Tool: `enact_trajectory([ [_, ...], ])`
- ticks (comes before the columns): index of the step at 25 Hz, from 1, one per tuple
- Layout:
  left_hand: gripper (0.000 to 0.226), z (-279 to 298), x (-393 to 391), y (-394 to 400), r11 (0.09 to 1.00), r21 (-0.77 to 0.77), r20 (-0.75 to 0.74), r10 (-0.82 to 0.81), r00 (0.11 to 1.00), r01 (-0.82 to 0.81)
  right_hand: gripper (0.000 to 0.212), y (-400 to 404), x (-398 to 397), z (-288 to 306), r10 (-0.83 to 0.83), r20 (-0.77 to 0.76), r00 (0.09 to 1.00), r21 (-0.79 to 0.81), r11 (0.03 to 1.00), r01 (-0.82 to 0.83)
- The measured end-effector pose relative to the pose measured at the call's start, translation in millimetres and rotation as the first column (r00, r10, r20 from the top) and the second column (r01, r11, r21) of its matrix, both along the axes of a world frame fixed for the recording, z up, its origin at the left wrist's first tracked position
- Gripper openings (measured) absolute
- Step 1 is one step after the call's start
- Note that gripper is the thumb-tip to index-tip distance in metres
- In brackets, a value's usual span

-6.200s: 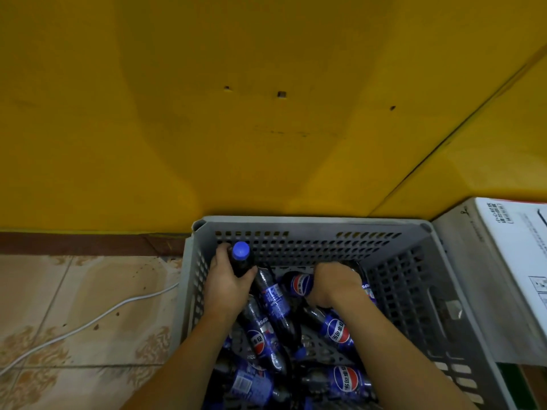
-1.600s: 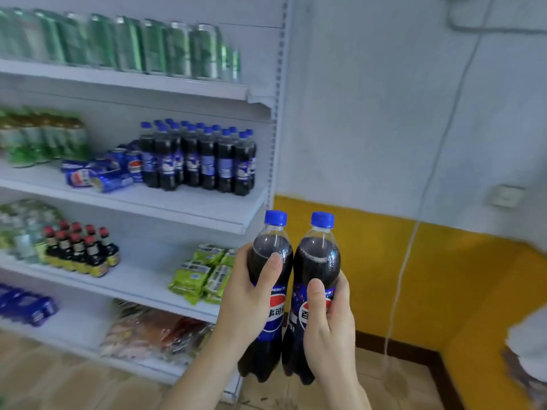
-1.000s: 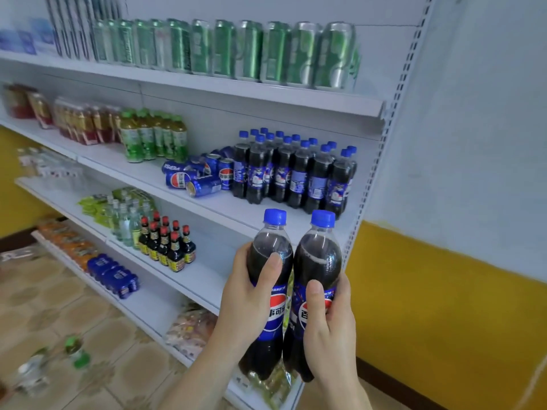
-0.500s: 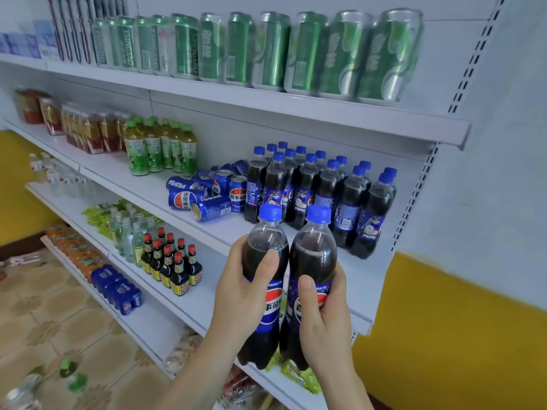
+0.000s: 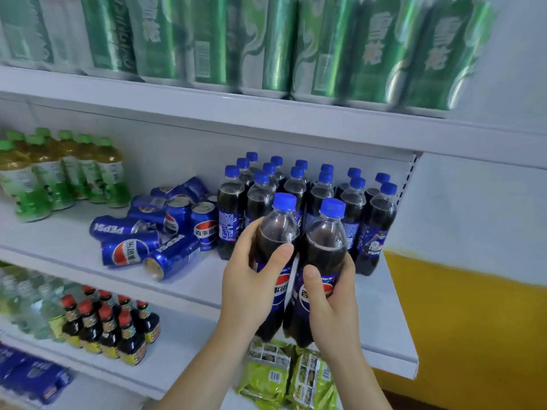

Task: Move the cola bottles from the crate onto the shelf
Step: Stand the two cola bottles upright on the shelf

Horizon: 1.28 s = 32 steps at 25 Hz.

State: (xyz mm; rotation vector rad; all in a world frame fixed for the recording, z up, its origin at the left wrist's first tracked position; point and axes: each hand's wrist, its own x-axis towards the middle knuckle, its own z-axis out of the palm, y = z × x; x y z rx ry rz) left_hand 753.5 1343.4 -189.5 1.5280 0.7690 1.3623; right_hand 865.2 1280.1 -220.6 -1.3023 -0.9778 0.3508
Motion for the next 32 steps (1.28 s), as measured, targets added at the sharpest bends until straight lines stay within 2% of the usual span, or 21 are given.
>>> enact_trajectory([
  [4, 0.047, -5, 4, 38, 0.995, -0.035, 0.040, -0.090, 0.995, 0.091, 0.072, 31, -2, -3, -0.090, 0.028, 0.996, 0.002, 0.996, 0.090],
  [7, 0.042, -13, 9, 57, 0.988, -0.073, 0.030, -0.133, 0.991, 0.135, 0.075, 48, 3, -8, -0.110, 0.050, 0.993, -0.037, 0.993, 0.112],
  [10, 0.039, -20, 15, 71, 0.982, -0.066, 0.025, -0.178, 0.984, 0.179, 0.080, 60, 10, -17, -0.139, 0.035, 0.990, -0.051, 0.989, 0.141],
  [18, 0.051, -31, 23, 87, 0.976, -0.019, 0.010, -0.215, 0.977, 0.215, 0.074, 70, 19, -29, -0.155, 0.038, 0.987, -0.057, 0.986, 0.157],
  [21, 0.046, -37, 18, 86, 0.977, 0.009, -0.092, -0.212, 0.973, 0.213, 0.071, 72, 22, -32, -0.155, 0.061, 0.986, -0.068, 0.985, 0.159],
  [25, 0.046, -72, 4, 88, 0.982, 0.005, -0.305, -0.179, 0.935, 0.190, 0.065, 65, 23, -38, -0.126, 0.123, 0.984, -0.118, 0.983, 0.140],
  [27, 0.055, -90, -5, 88, 0.985, 0.104, -0.528, -0.061, 0.847, 0.135, 0.065, 59, 25, -43, -0.112, 0.193, 0.975, -0.202, 0.968, 0.151],
  [29, 0.067, -95, -9, 85, 0.974, 0.196, -0.714, 0.063, 0.697, 0.113, 0.080, 50, 31, -48, -0.072, 0.271, 0.960, -0.333, 0.928, 0.164],
  [30, 0.070, -93, -8, 83, 0.975, 0.194, -0.762, 0.079, 0.643, 0.110, 0.089, 45, 33, -49, -0.040, 0.306, 0.951, -0.403, 0.900, 0.167],
  [32, 0.069, -88, -2, 83, 0.982, 0.164, -0.790, 0.073, 0.608, 0.095, 0.101, 40, 36, -48, 0.005, 0.339, 0.941, -0.493, 0.853, 0.173],
])
